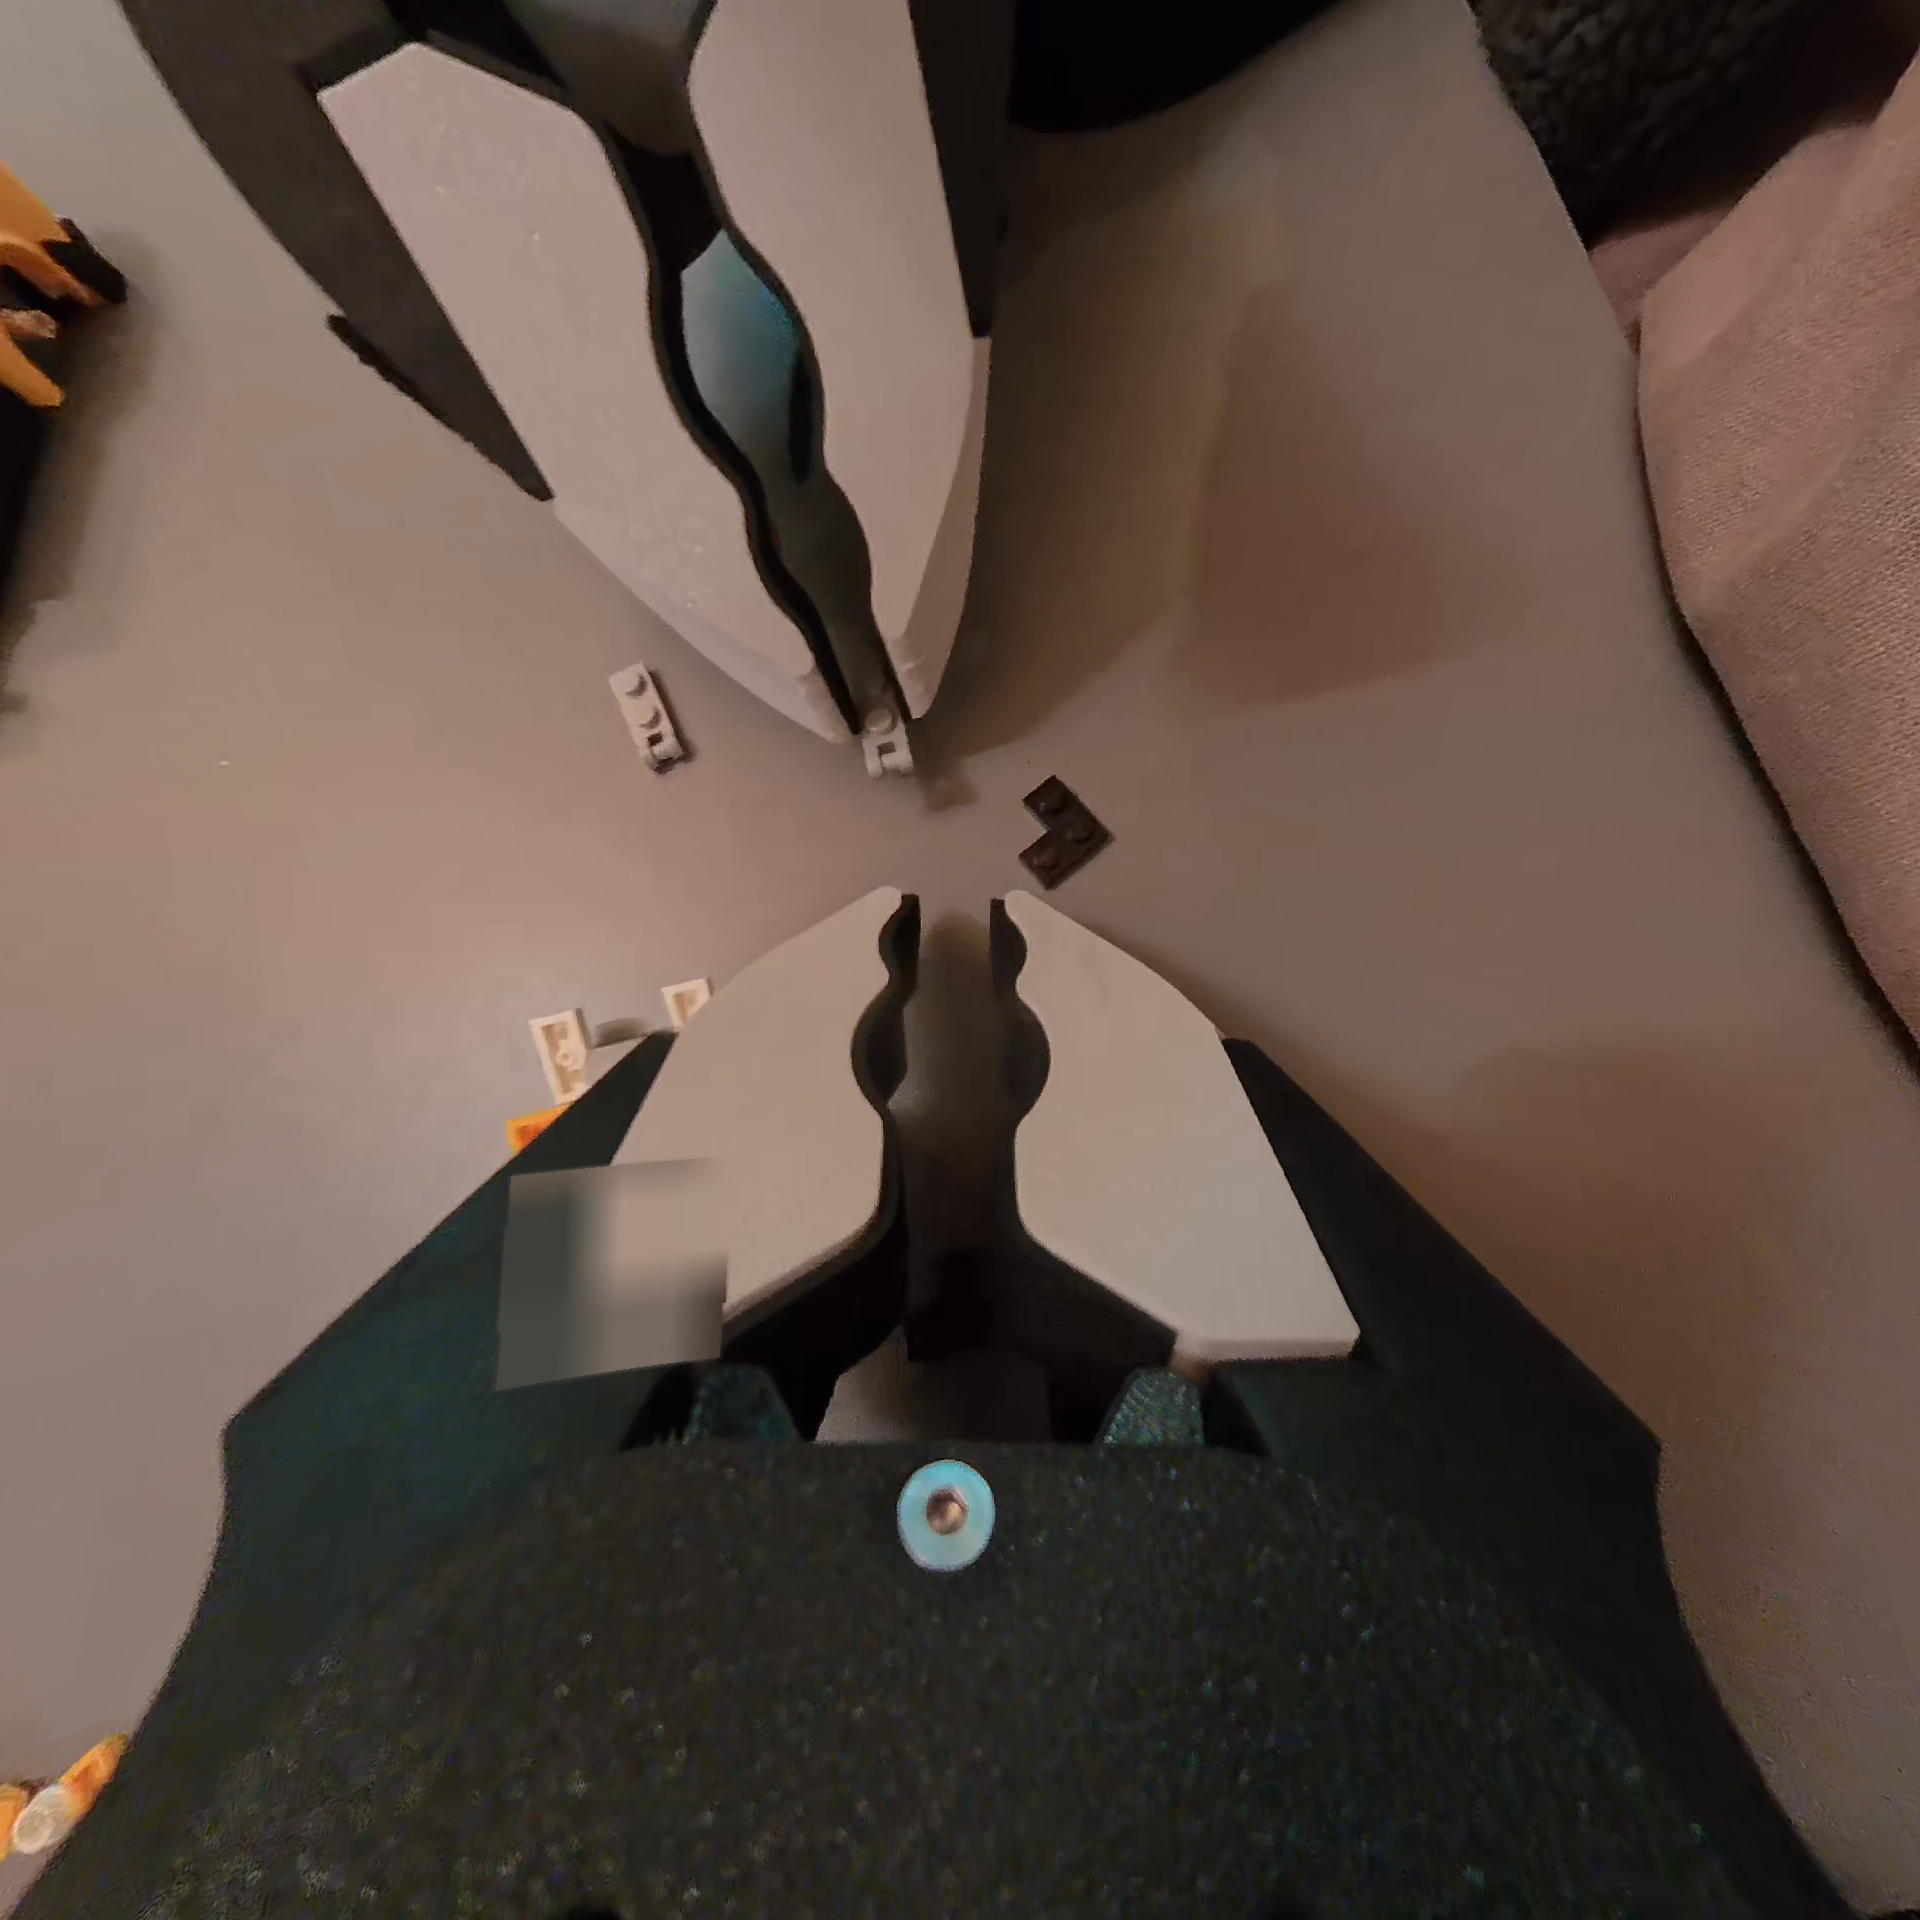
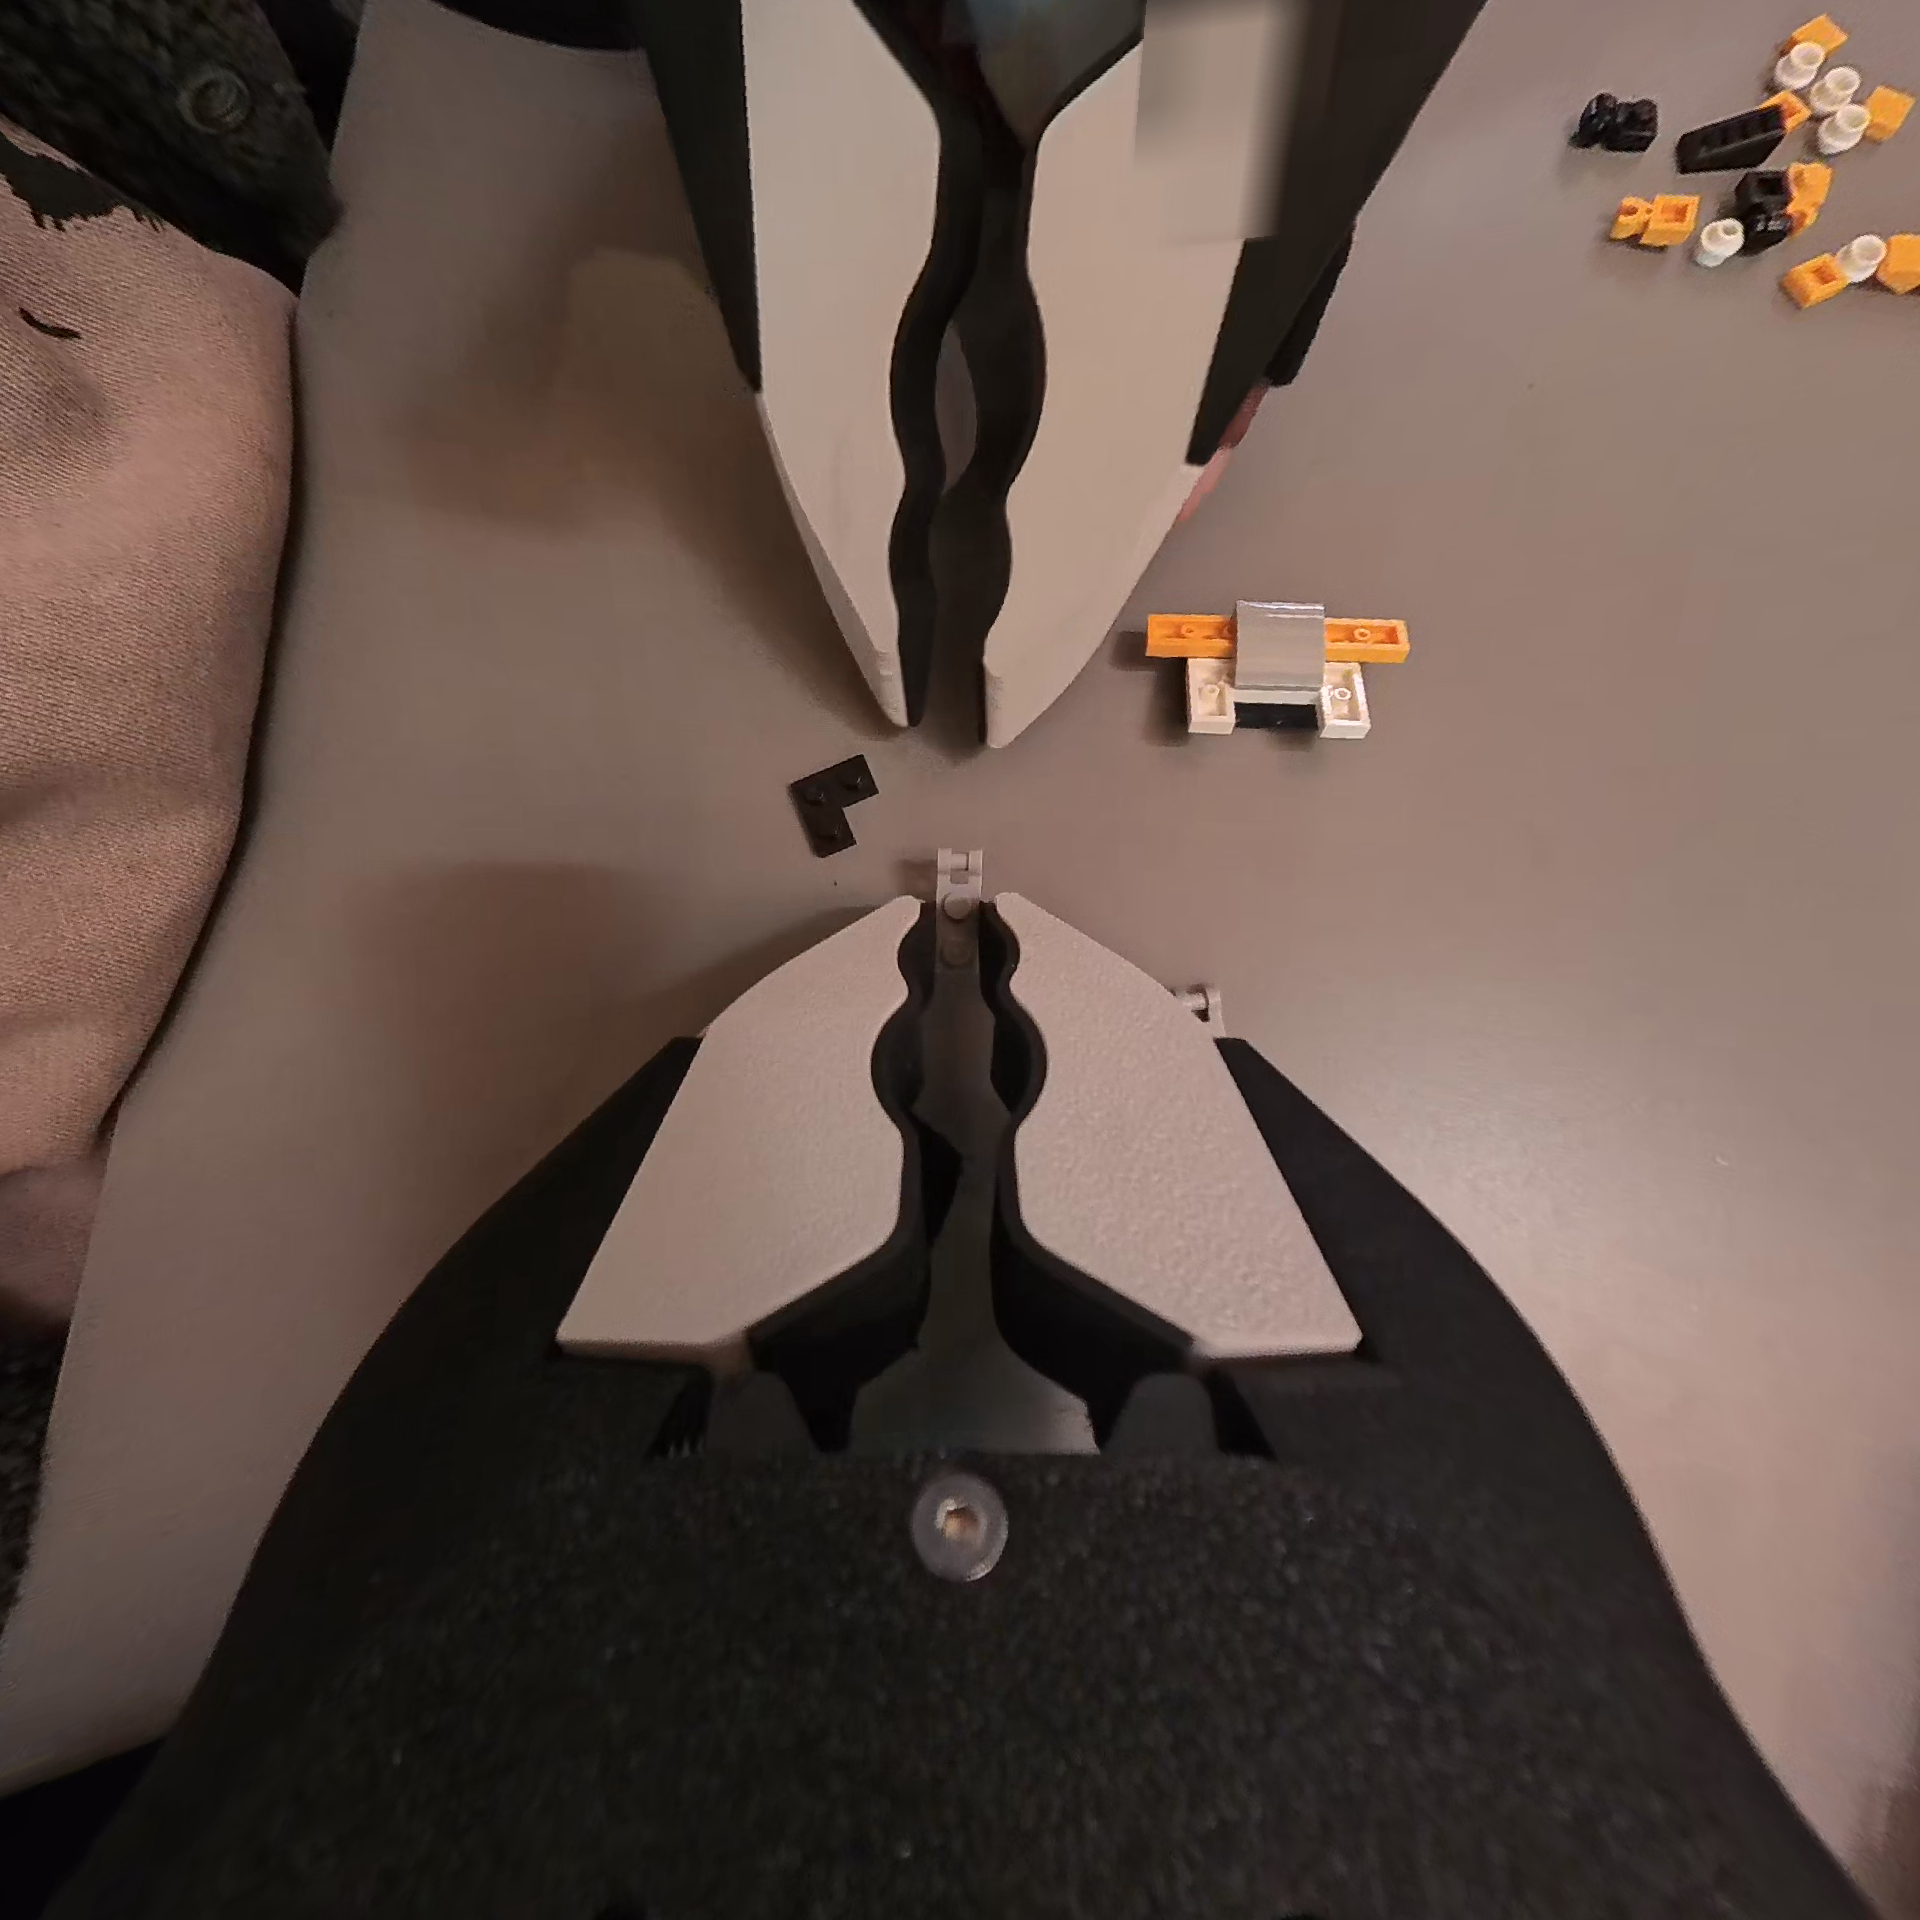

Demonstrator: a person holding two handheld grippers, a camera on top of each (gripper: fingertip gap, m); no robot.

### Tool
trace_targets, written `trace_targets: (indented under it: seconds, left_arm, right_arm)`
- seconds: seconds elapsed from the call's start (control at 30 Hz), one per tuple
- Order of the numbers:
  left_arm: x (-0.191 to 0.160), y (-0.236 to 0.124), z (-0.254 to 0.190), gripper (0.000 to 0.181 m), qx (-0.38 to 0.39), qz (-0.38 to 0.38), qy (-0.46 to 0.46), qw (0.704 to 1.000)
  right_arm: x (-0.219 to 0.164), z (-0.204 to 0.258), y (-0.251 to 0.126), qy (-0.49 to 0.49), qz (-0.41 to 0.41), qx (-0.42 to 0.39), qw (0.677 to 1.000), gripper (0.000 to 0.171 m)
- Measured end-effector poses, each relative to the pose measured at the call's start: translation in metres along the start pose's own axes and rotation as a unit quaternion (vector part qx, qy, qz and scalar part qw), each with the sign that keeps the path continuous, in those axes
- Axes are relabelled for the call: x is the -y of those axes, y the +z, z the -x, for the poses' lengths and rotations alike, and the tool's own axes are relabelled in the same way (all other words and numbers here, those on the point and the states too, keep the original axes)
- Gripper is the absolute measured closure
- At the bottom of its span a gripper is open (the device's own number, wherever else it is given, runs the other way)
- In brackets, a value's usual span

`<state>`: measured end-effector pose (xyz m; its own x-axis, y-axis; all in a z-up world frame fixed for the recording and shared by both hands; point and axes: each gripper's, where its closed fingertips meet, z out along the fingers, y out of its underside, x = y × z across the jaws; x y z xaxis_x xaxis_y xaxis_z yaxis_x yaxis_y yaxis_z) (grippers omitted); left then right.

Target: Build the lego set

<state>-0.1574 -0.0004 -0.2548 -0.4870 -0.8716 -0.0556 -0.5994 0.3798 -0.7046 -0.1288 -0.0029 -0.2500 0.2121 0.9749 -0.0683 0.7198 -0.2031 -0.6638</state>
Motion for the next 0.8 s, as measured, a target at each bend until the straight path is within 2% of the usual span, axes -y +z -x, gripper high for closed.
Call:
trace_targets:
  seconds: [0.47, 0.6, 0.8]
  left_arm:
    - [-0.001, 0.003, -0.002, 0.171, -0.008, -0.004, -0.005, 1.0]
    - [-0.002, 0.004, -0.006, 0.17, -0.019, -0.001, -0.004, 1.0]
    - [0.004, 0.011, -0.017, 0.161, -0.037, -0.007, 0.014, 0.999]
  right_arm:
    - [0.003, 0.007, 0.001, -0.012, -0.001, 0.011, 1.0, 0.164]
    - [-0.001, 0.008, 0.005, -0.02, 0.021, 0.005, 1.0, 0.163]
    - [-0.001, 0.012, 0.007, -0.023, 0.028, 0.013, 0.999, 0.163]
